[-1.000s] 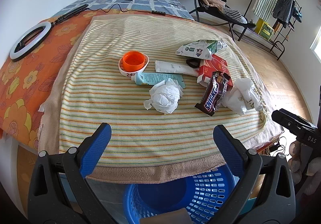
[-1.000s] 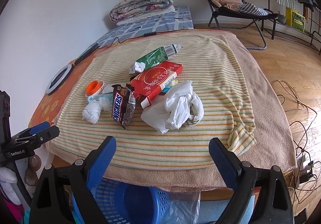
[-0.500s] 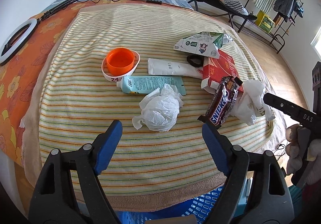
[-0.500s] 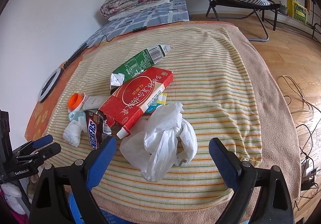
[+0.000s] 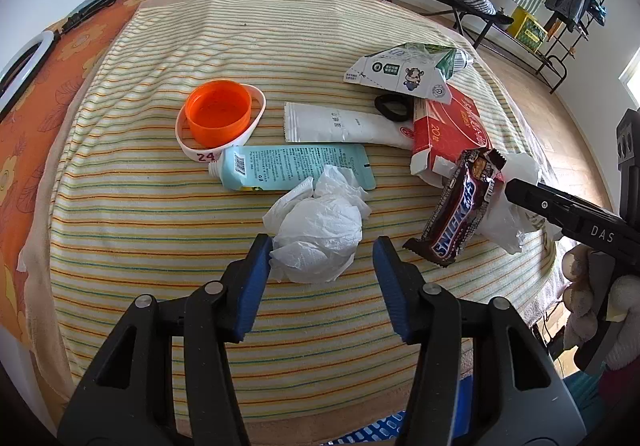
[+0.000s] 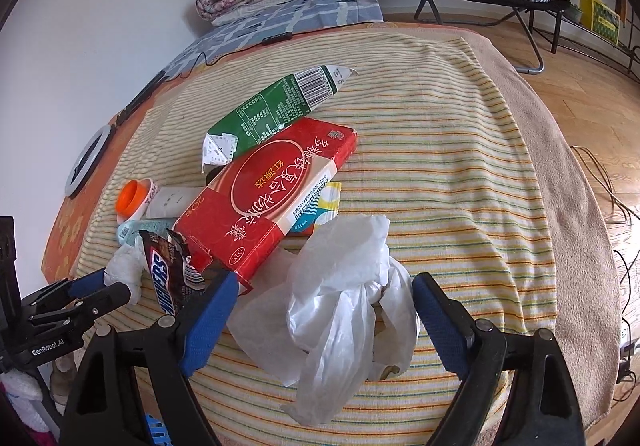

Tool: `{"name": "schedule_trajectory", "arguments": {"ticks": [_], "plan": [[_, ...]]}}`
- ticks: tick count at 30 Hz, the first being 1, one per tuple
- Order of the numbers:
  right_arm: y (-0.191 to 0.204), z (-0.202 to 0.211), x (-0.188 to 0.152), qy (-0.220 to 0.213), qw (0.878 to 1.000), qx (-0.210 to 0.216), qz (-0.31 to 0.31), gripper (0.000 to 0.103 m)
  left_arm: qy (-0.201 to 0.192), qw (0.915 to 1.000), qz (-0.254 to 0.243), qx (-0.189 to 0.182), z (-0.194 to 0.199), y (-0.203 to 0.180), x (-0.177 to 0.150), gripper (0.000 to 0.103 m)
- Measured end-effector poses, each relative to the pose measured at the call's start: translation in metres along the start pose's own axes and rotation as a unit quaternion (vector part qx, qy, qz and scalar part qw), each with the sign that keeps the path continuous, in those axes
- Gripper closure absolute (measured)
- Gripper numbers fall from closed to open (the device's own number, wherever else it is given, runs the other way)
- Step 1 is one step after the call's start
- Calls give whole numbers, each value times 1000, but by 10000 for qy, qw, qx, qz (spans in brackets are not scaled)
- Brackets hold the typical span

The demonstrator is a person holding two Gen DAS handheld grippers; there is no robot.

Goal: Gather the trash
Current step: 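Grasp the crumpled white tissue with the left gripper while the right gripper grasps the white plastic bag, then carry the tissue and bag down over the blue basket with both grippers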

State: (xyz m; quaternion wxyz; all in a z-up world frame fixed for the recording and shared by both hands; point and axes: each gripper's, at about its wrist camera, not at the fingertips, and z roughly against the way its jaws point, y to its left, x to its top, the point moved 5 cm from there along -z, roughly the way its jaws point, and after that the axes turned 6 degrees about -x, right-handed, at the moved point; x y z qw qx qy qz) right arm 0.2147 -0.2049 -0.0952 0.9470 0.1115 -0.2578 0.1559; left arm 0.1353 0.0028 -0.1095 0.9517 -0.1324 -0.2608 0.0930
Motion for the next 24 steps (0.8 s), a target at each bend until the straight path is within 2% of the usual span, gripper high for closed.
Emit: {"name": "schedule_trajectory", "arguments": {"ticks": [2,8,9,11,13,24], "plan": [[0,-1,-1,24,10000,-37,40,19,28,10000,-7,-24,-1,1,-1,66],[-9,1,0,-7,9999,-58,-107,43,-88,9999,19,-99,6,1,0,73],[-11,2,-1,-13,9999,-13,-140,44,-113,9999,19,-99,8,2,0,74],[-12,3,-1,-56,9998,28,-190,49,-139,9998,27,-124,10,2,0,81],[-13,6,-1,-106,9997,48,-199,52,-163,9998,53,-143,13,3,1,86],[-18,36,4,-597,9980,-171,-151,55,-329,9992,142,-155,24,11,-1,91]]}}
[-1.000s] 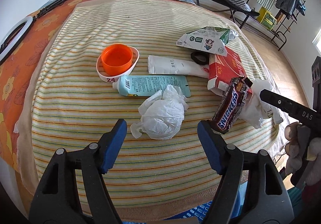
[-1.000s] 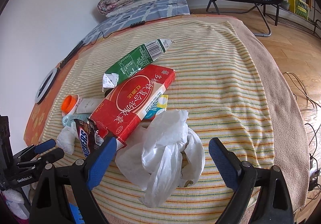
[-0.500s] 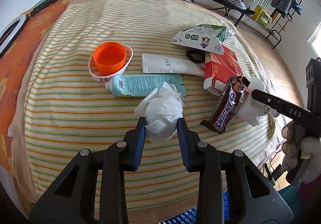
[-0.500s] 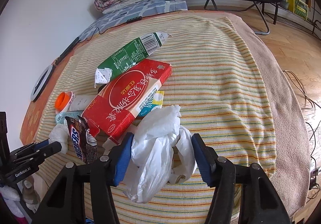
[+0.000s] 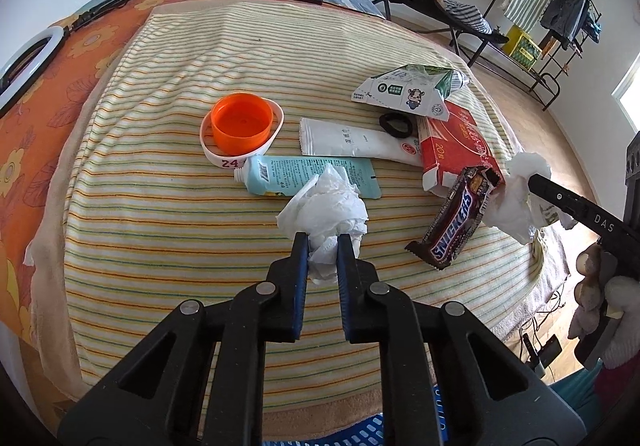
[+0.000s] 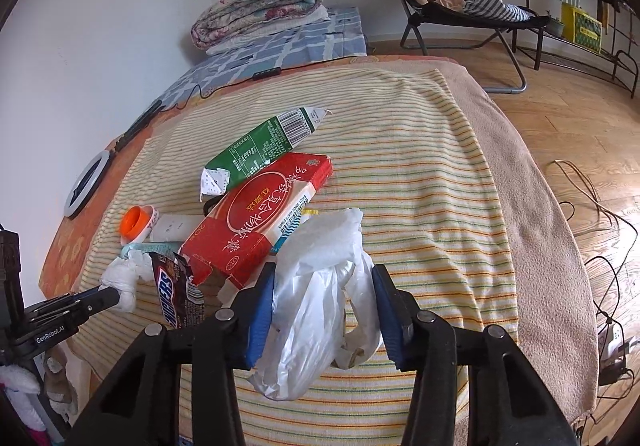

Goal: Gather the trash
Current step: 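Carry the tissue and bag down over the blue basket with both grippers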

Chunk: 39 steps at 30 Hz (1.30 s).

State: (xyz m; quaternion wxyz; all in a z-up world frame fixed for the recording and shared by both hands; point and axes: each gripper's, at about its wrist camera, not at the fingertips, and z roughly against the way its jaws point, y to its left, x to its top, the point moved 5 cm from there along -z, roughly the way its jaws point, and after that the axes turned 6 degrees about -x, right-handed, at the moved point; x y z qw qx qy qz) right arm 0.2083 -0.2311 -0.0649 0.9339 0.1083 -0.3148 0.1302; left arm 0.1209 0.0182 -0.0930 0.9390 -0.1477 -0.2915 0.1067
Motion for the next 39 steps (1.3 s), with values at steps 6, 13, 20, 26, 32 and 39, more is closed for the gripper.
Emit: {"name": "schedule_trajectory", "arguments": {"ticks": [6,13,20,26,32,39], "plan": [[-9,22,7,-282,9996,-50,-69,55,-106,9999,-20,-122,14,-4,-2,91],[-15,49,0,-423,9989,68,-204,55,-245,9995,-56,-201,37,-6,-7,91],[-3,82,-6,-745,9971,121,66,55,-413,9985,-116,-341,67,-10,-14,91],[12,102,-27,-761,9960,426,206,55,-480,9974,-375,-382,88,-23,-34,91],[35,116,-56,-721,9935,590,650,55,-293,9974,-460,-461,95,-29,-71,91],[60,113,-103,-364,9905,839,1029,55,91,9973,-457,-562,88,-32,-114,91]]}}
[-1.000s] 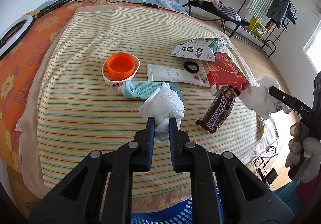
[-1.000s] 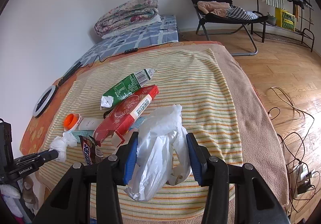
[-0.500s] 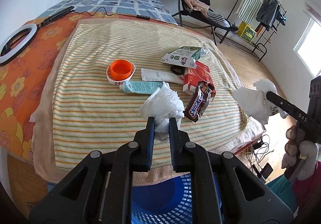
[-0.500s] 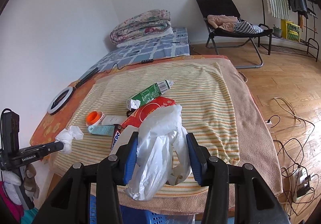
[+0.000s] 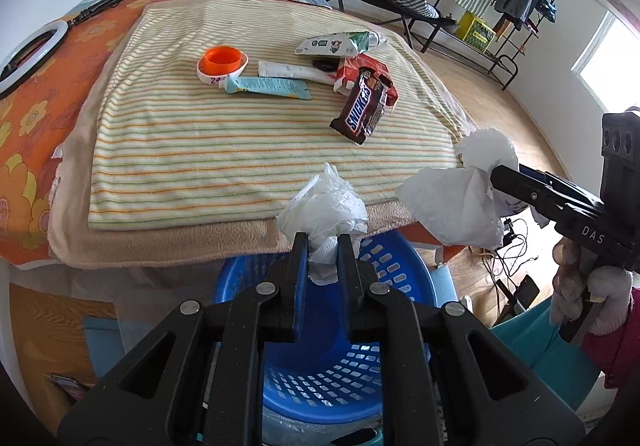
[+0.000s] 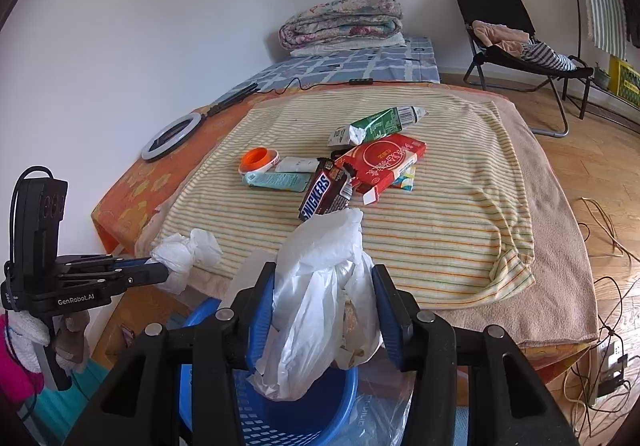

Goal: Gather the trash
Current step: 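Carry the tissue and bag down over the blue basket with both grippers, then open both grippers to drop the tissue and bag into the basket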

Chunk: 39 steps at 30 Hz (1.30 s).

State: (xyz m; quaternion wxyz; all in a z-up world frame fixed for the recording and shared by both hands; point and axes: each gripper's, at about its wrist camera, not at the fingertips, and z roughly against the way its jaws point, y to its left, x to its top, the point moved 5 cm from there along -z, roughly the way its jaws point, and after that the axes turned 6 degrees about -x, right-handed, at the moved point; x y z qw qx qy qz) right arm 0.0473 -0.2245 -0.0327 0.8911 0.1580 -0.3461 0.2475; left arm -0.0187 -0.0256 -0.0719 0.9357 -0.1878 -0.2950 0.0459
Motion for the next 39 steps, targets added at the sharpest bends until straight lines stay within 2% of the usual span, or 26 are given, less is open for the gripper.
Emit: {"name": "schedule_trajectory", "arguments": {"ticks": [7,16,23,28,31,33,35,37,39], "plan": [[24,-15,-36,409,9984,115,366,55,355,9994,5,-39,-20,0,-27,91],[41,-35,-68,829,9941,118,683,55,709,9975,69,-25,-40,9,-48,91],[47,-47,-79,1071,9910,159,787,51,772,9970,-25,68,-45,8,-52,90],[48,-52,-84,1187,9898,155,767,46,805,9966,-56,136,-49,7,-53,78],[46,-54,-84,1243,9897,140,693,40,740,9971,-57,178,-48,7,-53,52],[45,-54,-84,1243,9900,117,655,36,717,9972,-58,185,-47,7,-52,50],[44,-54,-83,1249,9902,96,613,27,709,9972,-58,216,-47,8,-51,50],[43,-55,-83,1260,9902,86,589,25,723,9971,-29,242,-48,9,-51,49],[43,-56,-83,1298,9898,58,582,24,733,9970,2,260,-49,11,-51,44]]}}
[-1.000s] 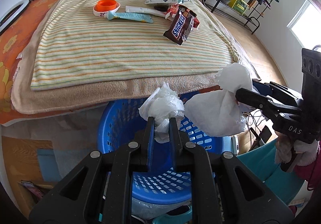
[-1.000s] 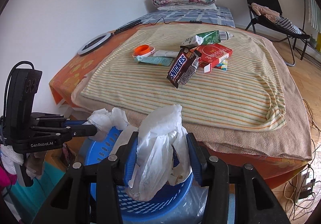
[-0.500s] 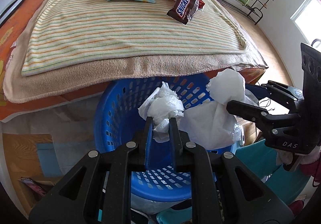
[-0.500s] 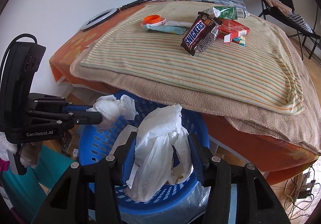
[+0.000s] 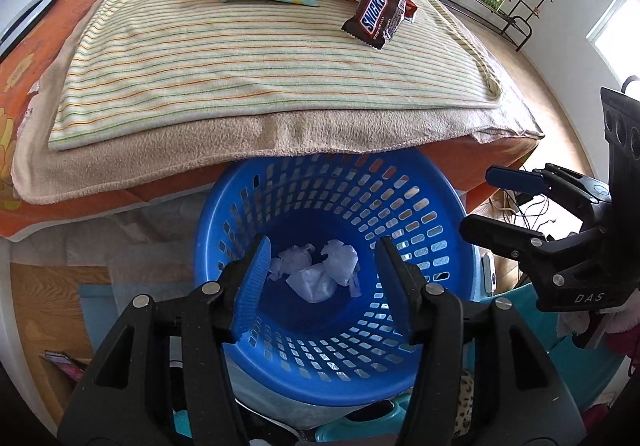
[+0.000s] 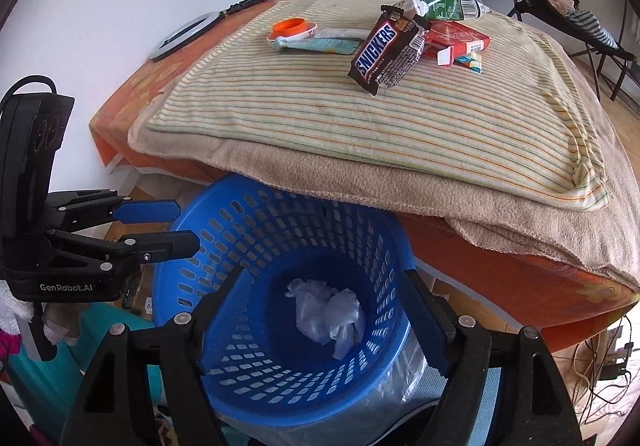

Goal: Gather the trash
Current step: 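Open both grippers to drop the tissue and bag into the basket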

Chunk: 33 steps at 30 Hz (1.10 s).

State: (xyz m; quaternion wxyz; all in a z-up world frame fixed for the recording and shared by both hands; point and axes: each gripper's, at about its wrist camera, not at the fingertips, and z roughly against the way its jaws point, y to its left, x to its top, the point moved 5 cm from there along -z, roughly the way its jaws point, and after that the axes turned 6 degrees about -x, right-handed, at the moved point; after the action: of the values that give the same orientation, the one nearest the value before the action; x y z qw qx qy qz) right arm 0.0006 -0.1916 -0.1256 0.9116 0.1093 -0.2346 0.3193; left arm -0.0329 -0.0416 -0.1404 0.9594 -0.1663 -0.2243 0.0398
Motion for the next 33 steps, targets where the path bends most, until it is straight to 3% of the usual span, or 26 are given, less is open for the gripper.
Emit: {"name": "schedule_trajectory", "arguments": {"ticks": [5,20,24,26,33], "plan": [[1,-1,0,48,10000,1,-6,18,-98,9999,112,51,3,4,4,32],[-13,2,17,74,9988,-125,-462,11,-358,9992,121,121,16,9,36,32],[-19,5,26,86,9974,-99,-707,8,-442,9987,219,109,22,14,53,32],[-20,7,32,66,9968,-132,-785,1,-492,9984,250,126,24,17,64,32],[-20,14,60,-164,9975,-128,-675,1,-765,9961,250,363,35,41,123,32]]}}
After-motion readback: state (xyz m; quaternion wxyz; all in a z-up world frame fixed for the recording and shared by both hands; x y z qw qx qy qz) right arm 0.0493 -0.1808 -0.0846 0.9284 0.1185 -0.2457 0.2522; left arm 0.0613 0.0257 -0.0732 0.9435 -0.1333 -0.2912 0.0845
